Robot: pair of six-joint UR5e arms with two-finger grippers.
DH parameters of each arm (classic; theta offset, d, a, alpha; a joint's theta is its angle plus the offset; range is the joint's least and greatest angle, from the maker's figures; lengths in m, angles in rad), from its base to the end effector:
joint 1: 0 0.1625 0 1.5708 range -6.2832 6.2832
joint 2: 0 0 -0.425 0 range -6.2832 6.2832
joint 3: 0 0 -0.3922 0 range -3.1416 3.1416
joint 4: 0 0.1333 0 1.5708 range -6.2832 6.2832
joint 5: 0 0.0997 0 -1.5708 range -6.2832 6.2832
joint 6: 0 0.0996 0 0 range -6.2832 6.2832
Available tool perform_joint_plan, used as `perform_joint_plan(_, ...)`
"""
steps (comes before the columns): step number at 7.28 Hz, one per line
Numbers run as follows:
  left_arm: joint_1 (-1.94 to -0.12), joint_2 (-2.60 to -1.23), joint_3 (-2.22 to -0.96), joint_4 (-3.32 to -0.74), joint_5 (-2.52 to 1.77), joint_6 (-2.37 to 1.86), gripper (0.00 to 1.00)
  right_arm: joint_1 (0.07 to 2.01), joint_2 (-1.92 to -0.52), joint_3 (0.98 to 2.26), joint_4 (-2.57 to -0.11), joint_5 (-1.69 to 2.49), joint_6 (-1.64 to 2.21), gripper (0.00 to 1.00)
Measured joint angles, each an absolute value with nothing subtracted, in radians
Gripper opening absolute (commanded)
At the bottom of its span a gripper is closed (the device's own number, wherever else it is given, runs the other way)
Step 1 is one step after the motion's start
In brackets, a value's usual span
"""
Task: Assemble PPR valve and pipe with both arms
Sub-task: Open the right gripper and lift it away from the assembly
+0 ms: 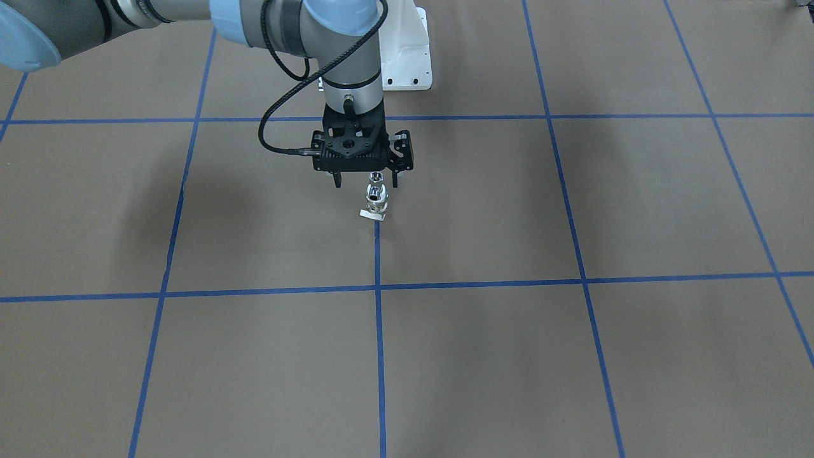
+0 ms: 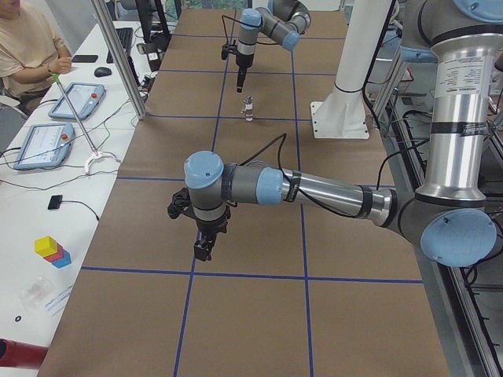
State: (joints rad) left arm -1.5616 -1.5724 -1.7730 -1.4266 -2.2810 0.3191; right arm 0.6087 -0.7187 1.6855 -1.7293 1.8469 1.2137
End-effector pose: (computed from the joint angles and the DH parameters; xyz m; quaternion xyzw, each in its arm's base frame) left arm -0.0639 -0.4894 0.5776 0.0812 0.3391 0.1634 0.9229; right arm -0.4978 -0.4764 0.1136 0.0688 -0.4037 0.0606 0.9103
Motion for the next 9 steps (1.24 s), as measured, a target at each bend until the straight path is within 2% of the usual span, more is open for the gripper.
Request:
perform_joint_plan(2,-1.562,-1.571,-1.767,-1.428,-2.281,0.319,1.00,0.743,-0.838,1.745,-1.729,1.953,1.017,1.00)
perform_joint_plan(5,-1.563,-1.569,-1.747,-1.438,-2.280,0.317,1.00,0.937,-1.102,1.835,-1.724,2.048,0.629,1.00)
perform_joint_plan(9,-1.564,-1.560,-1.736,-1.446,-2.280,0.316,1.00,1.216,-1.404,1.839,-1.724,2.172,0.095,1.00)
